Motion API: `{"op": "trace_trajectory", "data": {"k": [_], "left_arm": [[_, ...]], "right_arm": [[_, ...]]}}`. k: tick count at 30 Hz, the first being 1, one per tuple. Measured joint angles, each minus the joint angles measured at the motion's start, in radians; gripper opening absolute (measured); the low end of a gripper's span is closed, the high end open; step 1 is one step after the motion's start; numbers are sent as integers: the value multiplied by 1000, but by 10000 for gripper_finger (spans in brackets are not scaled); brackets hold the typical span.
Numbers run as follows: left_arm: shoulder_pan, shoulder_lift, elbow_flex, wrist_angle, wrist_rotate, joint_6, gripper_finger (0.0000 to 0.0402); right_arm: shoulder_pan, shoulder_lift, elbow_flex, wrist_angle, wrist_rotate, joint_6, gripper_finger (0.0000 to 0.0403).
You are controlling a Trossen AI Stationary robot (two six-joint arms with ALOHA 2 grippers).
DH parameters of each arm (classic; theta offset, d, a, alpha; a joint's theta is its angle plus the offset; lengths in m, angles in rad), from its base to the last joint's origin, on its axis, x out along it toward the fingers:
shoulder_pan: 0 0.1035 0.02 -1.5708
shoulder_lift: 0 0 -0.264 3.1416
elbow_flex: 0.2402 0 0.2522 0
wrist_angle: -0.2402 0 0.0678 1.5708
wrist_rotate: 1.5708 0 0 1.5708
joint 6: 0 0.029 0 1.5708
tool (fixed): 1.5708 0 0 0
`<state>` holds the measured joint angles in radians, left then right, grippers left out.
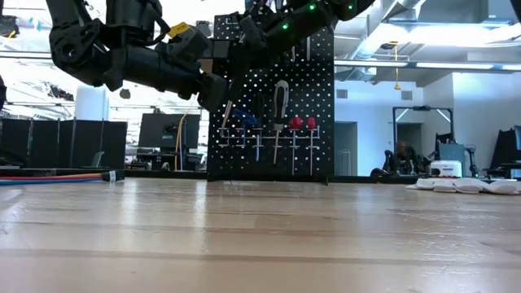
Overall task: Hang tools onto peg board
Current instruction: Hang the black screwdriver on the black pegboard
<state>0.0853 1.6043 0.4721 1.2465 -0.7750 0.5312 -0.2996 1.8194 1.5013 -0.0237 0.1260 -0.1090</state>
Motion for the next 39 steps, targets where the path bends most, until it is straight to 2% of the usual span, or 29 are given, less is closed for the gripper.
{"op": "trace_trajectory", "data": {"k": [7,16,21,26,30,34,37,39], "left_arm": [[3,0,0,-33,0,-37,217],[0,0,-1,-54,-5,-18,217],[-59,-19,-46,-58,-52,47,217],[-141,-94,-124,-62,-119,67,217],[-199,-145,-169,-91,-149,52,217],[-246,-152,-177,-140,-206,51,217],[-246,-131,-155,-182,-174,36,217],[-230,-99,-127,-206,-132,31,217]], "right_arm": [[1,0,0,-112,-5,-1,163],[9,-9,0,-161,0,-31,150],[28,-59,0,-267,4,-71,144],[82,-115,-2,-372,6,-115,135],[158,-177,-100,-359,6,-186,128],[242,-263,-274,-241,6,-194,122],[311,-314,-409,-136,8,-180,121],[362,-336,-478,-102,52,-149,121]]}}
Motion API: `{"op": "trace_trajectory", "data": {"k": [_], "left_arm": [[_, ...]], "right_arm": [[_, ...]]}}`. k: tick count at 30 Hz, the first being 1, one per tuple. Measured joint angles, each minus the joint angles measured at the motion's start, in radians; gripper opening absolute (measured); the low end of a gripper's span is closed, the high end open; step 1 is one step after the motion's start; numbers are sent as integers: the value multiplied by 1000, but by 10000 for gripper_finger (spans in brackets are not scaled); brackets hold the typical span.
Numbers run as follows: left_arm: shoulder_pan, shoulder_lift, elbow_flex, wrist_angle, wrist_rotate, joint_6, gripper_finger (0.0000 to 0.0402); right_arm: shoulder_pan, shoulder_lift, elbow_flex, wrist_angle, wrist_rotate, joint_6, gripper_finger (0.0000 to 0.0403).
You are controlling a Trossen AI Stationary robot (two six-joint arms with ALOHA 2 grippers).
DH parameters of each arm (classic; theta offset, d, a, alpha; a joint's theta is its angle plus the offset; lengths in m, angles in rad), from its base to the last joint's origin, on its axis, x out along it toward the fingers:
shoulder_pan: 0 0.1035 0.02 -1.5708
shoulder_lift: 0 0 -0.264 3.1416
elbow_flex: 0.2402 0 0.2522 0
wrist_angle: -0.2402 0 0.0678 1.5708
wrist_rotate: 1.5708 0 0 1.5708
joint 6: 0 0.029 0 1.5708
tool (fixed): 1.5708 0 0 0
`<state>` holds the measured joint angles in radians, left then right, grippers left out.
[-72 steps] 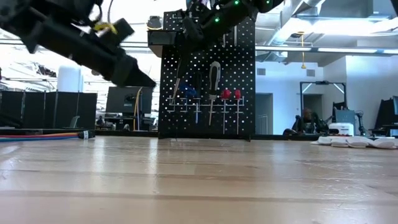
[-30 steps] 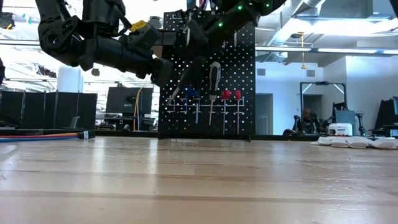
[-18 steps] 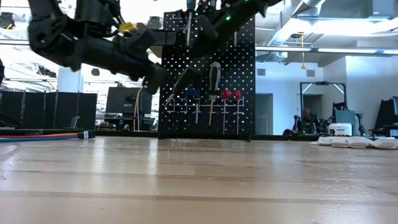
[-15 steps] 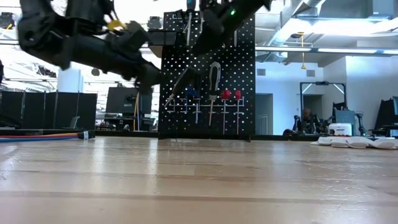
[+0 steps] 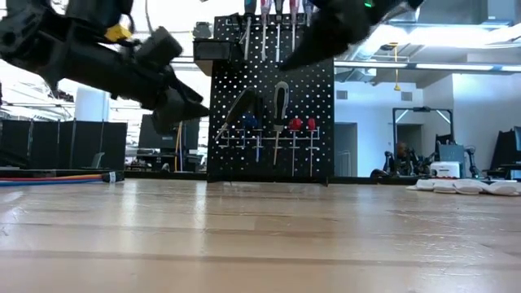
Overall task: Hang tools onto peg board
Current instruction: Hang the black screwdriver on the black pegboard
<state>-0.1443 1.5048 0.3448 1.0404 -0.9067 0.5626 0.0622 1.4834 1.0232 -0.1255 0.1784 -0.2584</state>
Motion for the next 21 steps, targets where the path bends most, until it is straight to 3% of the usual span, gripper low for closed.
{"op": "trace_trajectory", "data": {"k": [7,11,15,21], "left_arm": [[91,164,208,-12,26,223,217],[125,212,336,-104,33,314,217],[153,217,429,-209,31,270,217],[193,218,467,-242,66,234,217]], "right_arm": [[219,-87,-144,-9,237,202,121],[338,-118,-194,-3,365,275,121],[429,-123,-212,0,499,312,121],[499,-123,-212,3,568,314,121]]}}
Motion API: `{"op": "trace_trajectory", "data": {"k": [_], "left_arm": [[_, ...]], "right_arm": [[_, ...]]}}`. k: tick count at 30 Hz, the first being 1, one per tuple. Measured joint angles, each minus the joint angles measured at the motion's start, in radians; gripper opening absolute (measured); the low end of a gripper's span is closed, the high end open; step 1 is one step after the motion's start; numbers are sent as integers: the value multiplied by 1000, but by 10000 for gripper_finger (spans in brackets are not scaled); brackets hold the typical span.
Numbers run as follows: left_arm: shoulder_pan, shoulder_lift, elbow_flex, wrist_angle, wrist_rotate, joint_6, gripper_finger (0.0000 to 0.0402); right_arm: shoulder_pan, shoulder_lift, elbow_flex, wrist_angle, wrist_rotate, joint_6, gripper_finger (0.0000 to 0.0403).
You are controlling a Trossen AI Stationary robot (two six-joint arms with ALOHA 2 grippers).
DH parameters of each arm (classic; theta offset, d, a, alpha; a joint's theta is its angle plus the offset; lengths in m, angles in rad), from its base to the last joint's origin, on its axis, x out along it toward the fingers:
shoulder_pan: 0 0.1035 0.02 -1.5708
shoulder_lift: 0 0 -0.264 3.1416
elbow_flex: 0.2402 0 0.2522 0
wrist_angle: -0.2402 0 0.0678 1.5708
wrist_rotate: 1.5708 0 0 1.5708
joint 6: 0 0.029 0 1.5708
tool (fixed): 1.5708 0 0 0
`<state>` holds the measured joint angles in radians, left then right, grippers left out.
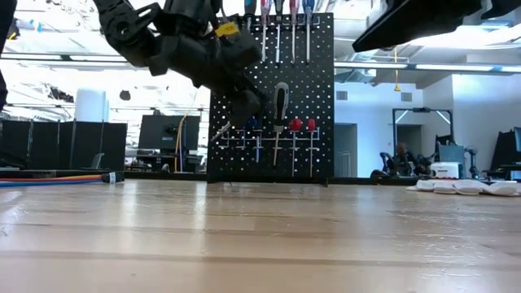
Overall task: Hang tools onto peg board
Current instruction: Hang the black screwdriver on the black pegboard
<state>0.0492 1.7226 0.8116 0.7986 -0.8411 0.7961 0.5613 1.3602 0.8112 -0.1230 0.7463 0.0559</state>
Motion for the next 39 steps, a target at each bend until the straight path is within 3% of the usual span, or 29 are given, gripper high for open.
{"op": "trace_trajectory", "data": {"k": [5,9,20,29,39], "left_arm": [[38,0,0,-1,29,-39,217],[56,0,0,0,116,-55,213],[102,-2,0,20,182,-85,141],[143,-4,0,-44,335,-19,153],[148,-4,1,-65,342,117,202]], "right_arm": [[8,0,0,0,18,0,121],[6,0,0,2,19,0,121],[6,0,0,5,19,8,121],[4,0,0,5,19,21,121],[4,0,0,5,18,26,121]]}}
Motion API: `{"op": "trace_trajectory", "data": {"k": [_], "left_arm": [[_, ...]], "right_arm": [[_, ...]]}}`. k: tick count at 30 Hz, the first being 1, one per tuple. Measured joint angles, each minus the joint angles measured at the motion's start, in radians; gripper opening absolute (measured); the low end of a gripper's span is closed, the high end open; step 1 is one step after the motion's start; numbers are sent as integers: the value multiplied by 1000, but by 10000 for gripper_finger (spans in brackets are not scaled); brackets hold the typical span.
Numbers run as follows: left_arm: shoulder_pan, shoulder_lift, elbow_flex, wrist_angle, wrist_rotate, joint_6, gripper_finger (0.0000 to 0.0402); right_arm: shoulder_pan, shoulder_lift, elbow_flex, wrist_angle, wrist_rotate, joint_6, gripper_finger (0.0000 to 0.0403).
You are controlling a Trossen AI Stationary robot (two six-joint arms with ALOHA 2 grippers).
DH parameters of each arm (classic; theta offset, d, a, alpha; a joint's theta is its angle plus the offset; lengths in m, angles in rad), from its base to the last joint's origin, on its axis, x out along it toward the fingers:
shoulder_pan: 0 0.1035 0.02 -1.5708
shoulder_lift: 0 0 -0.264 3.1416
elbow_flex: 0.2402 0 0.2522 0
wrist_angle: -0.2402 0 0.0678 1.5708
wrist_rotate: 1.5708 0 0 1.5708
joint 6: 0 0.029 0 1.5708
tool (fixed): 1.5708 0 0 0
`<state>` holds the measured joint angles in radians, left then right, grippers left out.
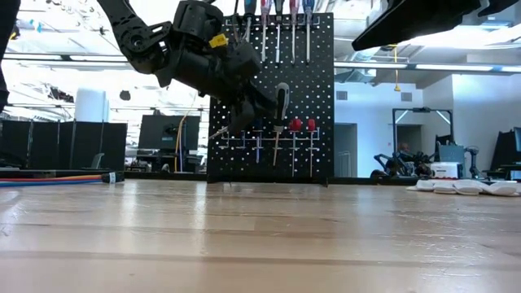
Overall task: Hang tools onto peg board
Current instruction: Hang the black screwdriver on the black pegboard
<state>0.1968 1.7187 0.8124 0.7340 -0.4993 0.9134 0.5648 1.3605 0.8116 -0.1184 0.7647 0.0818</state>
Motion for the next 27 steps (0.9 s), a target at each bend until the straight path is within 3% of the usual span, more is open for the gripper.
{"op": "trace_trajectory", "data": {"k": [6,18,27], "left_arm": [[12,2,-1,21,-30,11,195],[8,3,-3,86,-57,-10,90],[-36,3,-3,108,-110,5,85]], "right_arm": [[-3,0,0,0,0,0,121],[-3,0,0,0,-1,-1,121],[-4,0,0,0,-2,14,121]]}}
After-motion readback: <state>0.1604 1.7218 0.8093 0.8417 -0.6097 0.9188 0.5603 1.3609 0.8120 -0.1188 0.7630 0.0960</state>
